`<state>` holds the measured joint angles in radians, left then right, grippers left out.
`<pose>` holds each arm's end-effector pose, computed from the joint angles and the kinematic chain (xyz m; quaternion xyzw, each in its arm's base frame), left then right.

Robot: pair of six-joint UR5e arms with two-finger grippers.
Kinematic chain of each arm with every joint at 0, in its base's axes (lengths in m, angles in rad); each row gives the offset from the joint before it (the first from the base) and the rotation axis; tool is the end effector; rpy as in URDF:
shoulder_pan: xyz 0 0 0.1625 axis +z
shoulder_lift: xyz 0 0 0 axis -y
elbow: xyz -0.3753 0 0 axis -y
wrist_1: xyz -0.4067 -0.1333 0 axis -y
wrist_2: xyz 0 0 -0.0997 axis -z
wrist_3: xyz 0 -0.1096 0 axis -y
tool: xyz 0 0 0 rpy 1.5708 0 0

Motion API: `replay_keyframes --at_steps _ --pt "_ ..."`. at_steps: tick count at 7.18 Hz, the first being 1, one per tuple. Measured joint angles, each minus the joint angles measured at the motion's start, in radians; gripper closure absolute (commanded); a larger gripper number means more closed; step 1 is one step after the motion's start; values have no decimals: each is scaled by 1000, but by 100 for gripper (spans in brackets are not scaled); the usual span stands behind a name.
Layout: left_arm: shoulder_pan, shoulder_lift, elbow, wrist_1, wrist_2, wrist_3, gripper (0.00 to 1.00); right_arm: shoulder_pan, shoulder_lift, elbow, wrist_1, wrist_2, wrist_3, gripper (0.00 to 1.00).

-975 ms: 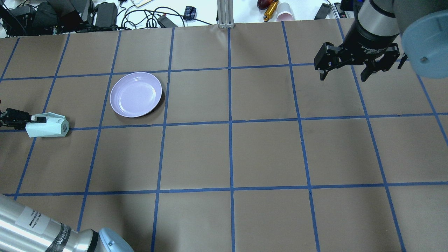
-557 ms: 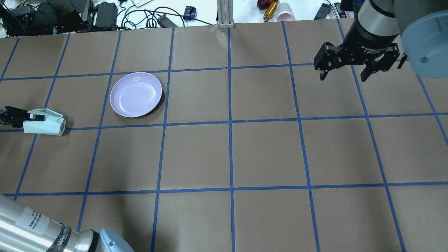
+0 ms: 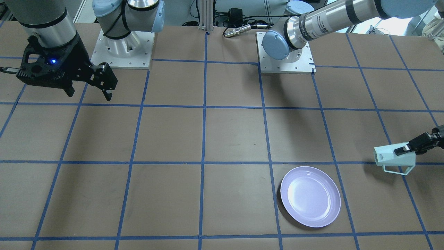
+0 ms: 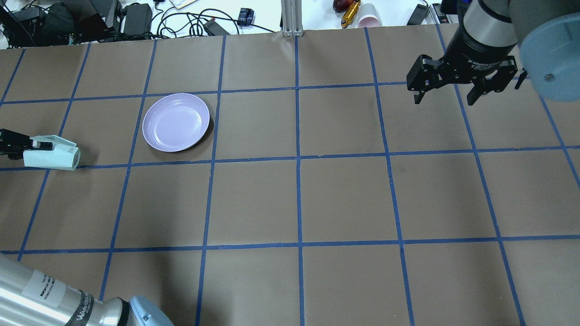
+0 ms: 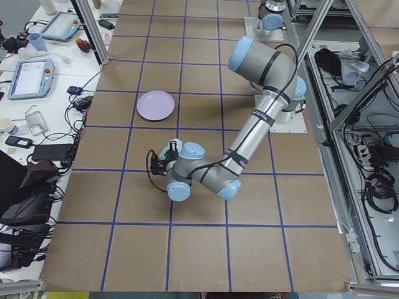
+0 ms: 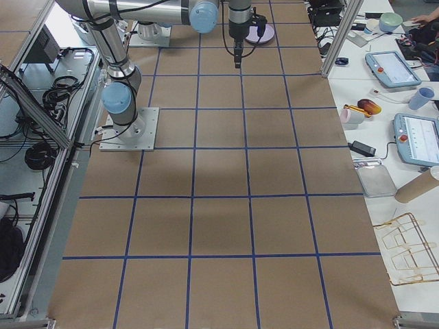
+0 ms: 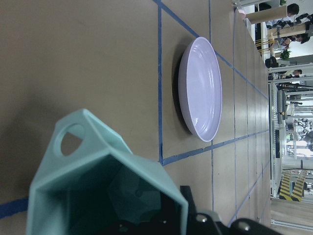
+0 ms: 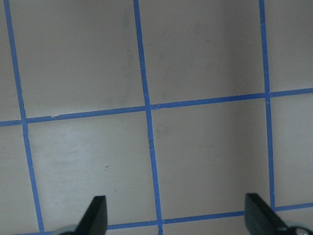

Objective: Flip cup and place on plate
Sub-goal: 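Lift the cup with the left gripper and swing it toward the plate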

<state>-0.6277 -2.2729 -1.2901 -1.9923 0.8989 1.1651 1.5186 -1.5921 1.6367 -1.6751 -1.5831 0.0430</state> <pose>0.3801 -0.5248 0.1512 0.0386 -0.8711 0.0708 0.4844 0.1055 -0.5106 0.4161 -0.0477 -0.9984 0.0298 0.0063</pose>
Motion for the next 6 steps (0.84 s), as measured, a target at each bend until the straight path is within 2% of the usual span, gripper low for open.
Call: replay_keyframes --at_steps 3,6 --pt "-80 94 -28 28 13 -33 100 0 0 0 0 0 0 0" --pt "-165 196 -83 151 59 -130 100 0 1 0 0 1 0 0"
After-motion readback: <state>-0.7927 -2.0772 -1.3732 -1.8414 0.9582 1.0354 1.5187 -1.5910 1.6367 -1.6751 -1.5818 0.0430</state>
